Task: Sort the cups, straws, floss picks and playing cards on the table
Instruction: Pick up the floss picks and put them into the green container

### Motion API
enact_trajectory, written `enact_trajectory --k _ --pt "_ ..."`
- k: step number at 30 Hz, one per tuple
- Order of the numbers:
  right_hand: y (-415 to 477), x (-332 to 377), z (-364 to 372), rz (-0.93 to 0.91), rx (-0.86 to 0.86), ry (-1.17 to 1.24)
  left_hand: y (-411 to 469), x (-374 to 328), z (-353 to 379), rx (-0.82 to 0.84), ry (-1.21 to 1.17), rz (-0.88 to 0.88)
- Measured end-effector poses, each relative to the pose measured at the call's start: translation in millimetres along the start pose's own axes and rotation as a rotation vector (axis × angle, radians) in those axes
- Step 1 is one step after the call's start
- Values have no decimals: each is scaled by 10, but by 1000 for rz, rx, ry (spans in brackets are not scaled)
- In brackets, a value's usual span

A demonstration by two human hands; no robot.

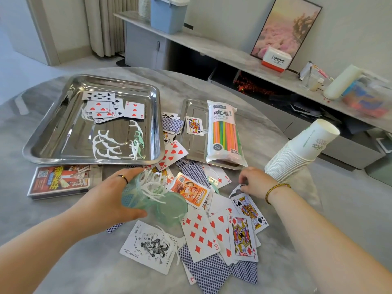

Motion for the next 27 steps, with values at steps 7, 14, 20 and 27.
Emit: enact_trajectory --k 7,14,20,27 --pt "-7 3 18 12 56 14 -6 -6 -16 -7 -16 -2" --pt "-89 -30 7 81 -77 233 -52 -88 -98 -38 -89 54" --pt "-366 430 -471 -51 -331 614 -77 -125 -147 -48 -120 45" --pt "-928 1449 -773 -424 -162 926 -82 -103 -162 -40 -198 -41"
Point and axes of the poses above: each hand's wrist, its own y-axis towards the middle knuckle, its own z-axis out of the palm, x = y × z, the point moved 5 cm from there along y, towards the middle knuckle, and after that the axes turned 7 degrees about -x, right-handed, at the moved point
